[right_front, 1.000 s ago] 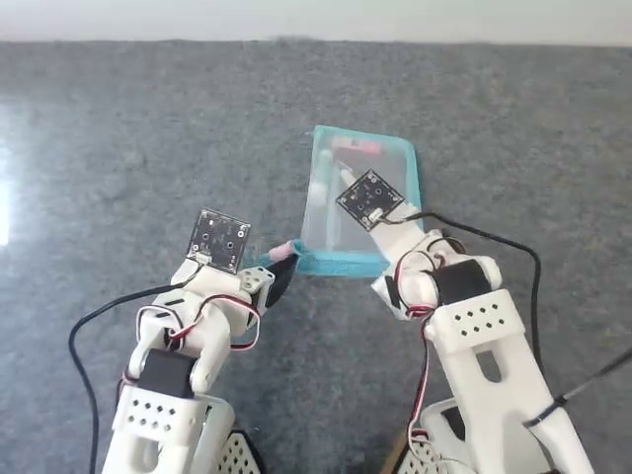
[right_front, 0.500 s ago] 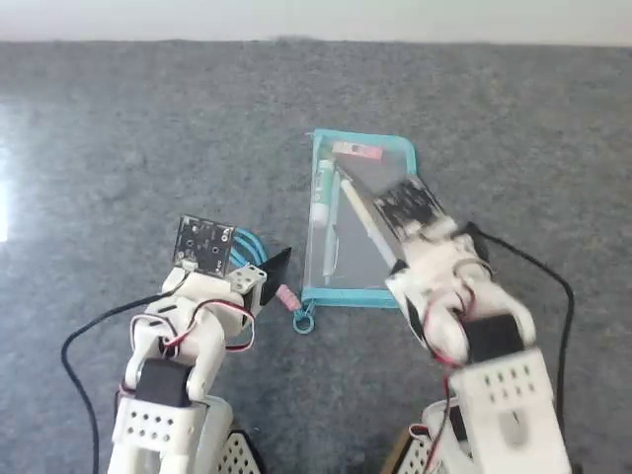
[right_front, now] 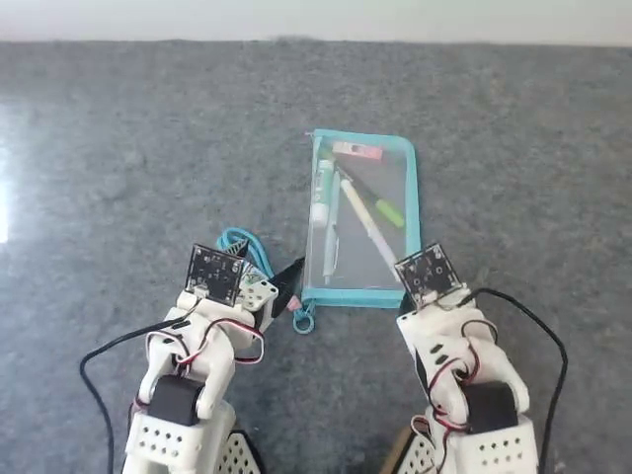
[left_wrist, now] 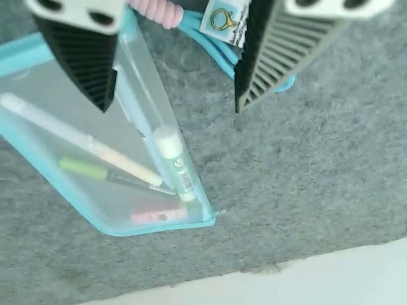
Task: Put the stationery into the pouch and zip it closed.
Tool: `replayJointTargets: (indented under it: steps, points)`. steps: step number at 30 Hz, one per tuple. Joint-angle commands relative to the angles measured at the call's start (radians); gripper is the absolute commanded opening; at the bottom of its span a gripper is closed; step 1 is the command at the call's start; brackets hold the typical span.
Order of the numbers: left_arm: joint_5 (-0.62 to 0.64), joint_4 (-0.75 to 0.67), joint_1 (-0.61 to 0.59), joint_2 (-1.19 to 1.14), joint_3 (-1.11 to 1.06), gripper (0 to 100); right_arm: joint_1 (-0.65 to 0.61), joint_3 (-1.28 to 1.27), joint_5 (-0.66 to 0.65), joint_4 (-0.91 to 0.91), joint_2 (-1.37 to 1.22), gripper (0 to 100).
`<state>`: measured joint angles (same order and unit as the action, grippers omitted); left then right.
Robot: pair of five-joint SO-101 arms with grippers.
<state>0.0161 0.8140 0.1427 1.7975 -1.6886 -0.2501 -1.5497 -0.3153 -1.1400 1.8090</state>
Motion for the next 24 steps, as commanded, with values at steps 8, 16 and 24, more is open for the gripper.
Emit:
replayJointTargets:
  steps: [8, 16, 24]
  points:
    - [0.012, 0.259, 0.005, 0.002, 0.005, 28, 0.188, -0.110, -0.069, 0.031, 0.007, 8.4]
    - [0.011, 0.439, 0.005, 0.003, 0.005, 28, 0.317, -0.133, -0.066, 0.005, 0.007, 8.5]
    - [0.011, 0.439, 0.005, 0.003, 0.005, 28, 0.314, -0.133, -0.074, 0.001, 0.007, 8.6]
